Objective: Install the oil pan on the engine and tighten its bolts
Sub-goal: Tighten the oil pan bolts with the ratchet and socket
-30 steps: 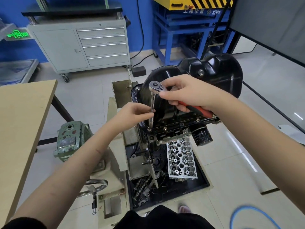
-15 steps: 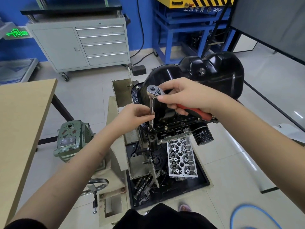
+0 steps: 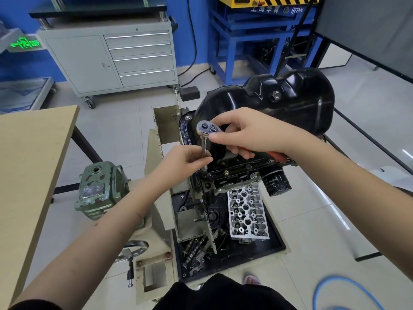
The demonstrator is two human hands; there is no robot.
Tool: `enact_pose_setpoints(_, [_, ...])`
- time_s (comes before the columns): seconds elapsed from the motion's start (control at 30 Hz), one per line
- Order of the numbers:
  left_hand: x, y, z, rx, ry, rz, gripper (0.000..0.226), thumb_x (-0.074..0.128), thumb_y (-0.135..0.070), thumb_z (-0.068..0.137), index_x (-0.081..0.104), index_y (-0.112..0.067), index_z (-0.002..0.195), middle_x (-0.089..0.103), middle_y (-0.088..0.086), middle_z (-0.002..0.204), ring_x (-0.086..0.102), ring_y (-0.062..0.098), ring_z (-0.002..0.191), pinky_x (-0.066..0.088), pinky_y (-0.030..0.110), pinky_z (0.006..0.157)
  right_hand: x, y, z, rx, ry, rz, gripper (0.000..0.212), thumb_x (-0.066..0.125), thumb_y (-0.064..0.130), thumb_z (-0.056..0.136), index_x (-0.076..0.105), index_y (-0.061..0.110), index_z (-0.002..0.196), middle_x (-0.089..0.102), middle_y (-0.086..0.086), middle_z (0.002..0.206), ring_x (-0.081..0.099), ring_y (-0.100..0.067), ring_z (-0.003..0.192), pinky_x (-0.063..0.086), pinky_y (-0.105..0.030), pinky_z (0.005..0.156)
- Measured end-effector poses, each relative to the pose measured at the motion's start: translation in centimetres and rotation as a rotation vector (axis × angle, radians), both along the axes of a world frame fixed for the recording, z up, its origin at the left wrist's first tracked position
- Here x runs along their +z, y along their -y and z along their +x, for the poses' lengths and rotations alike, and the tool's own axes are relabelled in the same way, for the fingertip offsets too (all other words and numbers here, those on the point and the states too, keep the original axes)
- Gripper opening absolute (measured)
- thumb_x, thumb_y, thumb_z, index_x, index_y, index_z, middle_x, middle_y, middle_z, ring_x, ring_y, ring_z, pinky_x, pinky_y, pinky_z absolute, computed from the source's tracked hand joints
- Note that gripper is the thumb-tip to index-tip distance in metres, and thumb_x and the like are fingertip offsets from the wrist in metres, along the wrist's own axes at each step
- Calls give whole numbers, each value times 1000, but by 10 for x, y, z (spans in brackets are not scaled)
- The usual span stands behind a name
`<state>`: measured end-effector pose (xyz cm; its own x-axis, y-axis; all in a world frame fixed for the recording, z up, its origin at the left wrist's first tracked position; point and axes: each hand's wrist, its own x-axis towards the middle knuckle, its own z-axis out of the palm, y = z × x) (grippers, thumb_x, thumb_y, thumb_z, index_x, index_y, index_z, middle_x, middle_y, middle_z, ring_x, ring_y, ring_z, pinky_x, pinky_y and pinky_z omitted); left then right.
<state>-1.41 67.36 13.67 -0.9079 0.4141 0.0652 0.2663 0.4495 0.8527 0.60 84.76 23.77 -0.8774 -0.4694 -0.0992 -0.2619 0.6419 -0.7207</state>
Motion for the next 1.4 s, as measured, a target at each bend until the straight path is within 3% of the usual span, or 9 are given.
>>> enact_pose_setpoints(0.17, [-2, -3, -1, -12, -49, -95, 18, 55, -21, 90, 68, -8, 93, 69, 19, 88, 63, 37, 87, 50, 48, 84, 7, 7, -4, 108, -371, 327, 28, 57, 30, 87, 61, 5, 100, 59, -4, 77, 49, -14, 67, 35, -25, 61])
enact_pose_setpoints(0.4, [6, -5, 1, 9, -125, -183, 25, 55, -31, 89, 68, -9, 91, 70, 9, 82, 65, 23, 79, 52, 37, 77, 20, 13, -7, 159, -470, 550, 32, 52, 27, 89, 54, 17, 120, 62, 1, 103, 53, -18, 94, 46, -37, 78])
enact_pose_setpoints(0.5, [7, -9, 3, 100, -260, -148, 31, 55, -33, 89, 54, -19, 61, 50, -5, 48, 46, 7, 47, 35, 13, 51, 20, 16, -10, 122, -505, 583, 25, 53, 32, 87, 57, 15, 105, 58, 0, 90, 55, -22, 89, 41, -31, 66])
enact_pose_setpoints(0.7, [9, -15, 3, 165, -435, -176, 54, 52, -14, 92, 22, -25, 48, 22, -11, 39, 23, 6, 37, 30, 11, 45, 12, 33, -2, -55, -507, 620, 46, 45, 47, 90, 31, 11, 65, 27, 5, 63, 38, -20, 72, 28, -30, 59])
enact_pose_setpoints(0.8, [12, -15, 5, 178, -420, -147, 47, 53, -17, 91, 32, -26, 50, 29, -9, 40, 27, 8, 38, 30, 13, 46, 13, 32, -4, -67, -517, 638, 37, 46, 47, 90, 37, 13, 76, 33, 2, 69, 40, -20, 75, 31, -31, 62])
enact_pose_setpoints(0.9, [17, -15, 7, 178, -410, -125, 28, 53, -15, 91, 59, 1, 69, 46, 7, 47, 34, 16, 43, 28, 24, 48, 14, 30, -5, -59, -534, 662, 31, 46, 44, 91, 40, 16, 81, 38, -1, 79, 41, -21, 76, 32, -32, 63])
enact_pose_setpoints(1.07, [25, -5, 2, 8, -370, -146, 29, 51, -17, 92, 62, 8, 81, 64, 27, 70, 55, 37, 58, 43, 42, 58, 28, 22, -9, 160, -450, 636, 17, 56, 34, 86, 44, 24, 79, 51, 2, 84, 48, -19, 83, 38, -31, 66])
enact_pose_setpoints(1.23, [28, -10, 5, 20, -372, -198, 31, 54, -22, 91, 56, 1, 70, 53, 7, 49, 48, 25, 49, 35, 32, 52, 28, 20, -11, 163, -546, 730, 21, 57, 37, 85, 58, 18, 94, 58, 0, 90, 54, -23, 90, 38, -31, 64])
enact_pose_setpoints(1.4, [30, -13, 6, 61, -335, -182, 42, 55, -11, 90, 40, -27, 54, 39, -7, 40, 39, 11, 39, 31, 19, 46, 21, 25, -4, 16, -590, 788, 50, 49, 56, 83, 39, 11, 63, 34, 4, 61, 38, -17, 59, 18, -25, 45])
